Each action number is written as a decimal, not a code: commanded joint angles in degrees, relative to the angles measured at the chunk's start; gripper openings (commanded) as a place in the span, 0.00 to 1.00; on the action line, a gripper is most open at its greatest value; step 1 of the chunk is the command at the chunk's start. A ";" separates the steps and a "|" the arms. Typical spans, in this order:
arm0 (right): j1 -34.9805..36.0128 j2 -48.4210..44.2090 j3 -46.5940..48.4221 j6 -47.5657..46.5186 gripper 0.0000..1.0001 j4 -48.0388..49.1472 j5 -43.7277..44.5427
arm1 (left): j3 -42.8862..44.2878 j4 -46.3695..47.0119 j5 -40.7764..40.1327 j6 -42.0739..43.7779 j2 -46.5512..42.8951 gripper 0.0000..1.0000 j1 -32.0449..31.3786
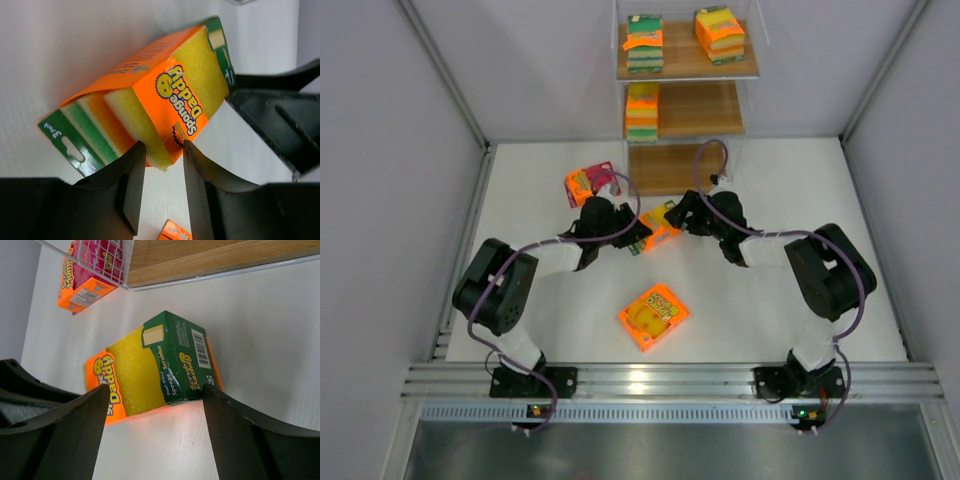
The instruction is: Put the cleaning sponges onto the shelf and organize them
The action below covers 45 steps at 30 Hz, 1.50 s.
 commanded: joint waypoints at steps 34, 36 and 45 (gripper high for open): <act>9.16 -21.03 -6.55 -8.51 0.86 -25.56 3.45 | -13.33 -9.22 -2.25 6.65 -23.09 0.73 5.18; 12.43 -19.28 -4.62 -10.45 0.86 -28.20 7.23 | -13.95 -9.31 -1.80 6.21 -23.79 0.72 5.55; 16.58 -11.46 -1.73 -6.32 0.61 -28.81 14.63 | -19.39 -10.44 -2.94 7.87 -34.77 0.75 5.63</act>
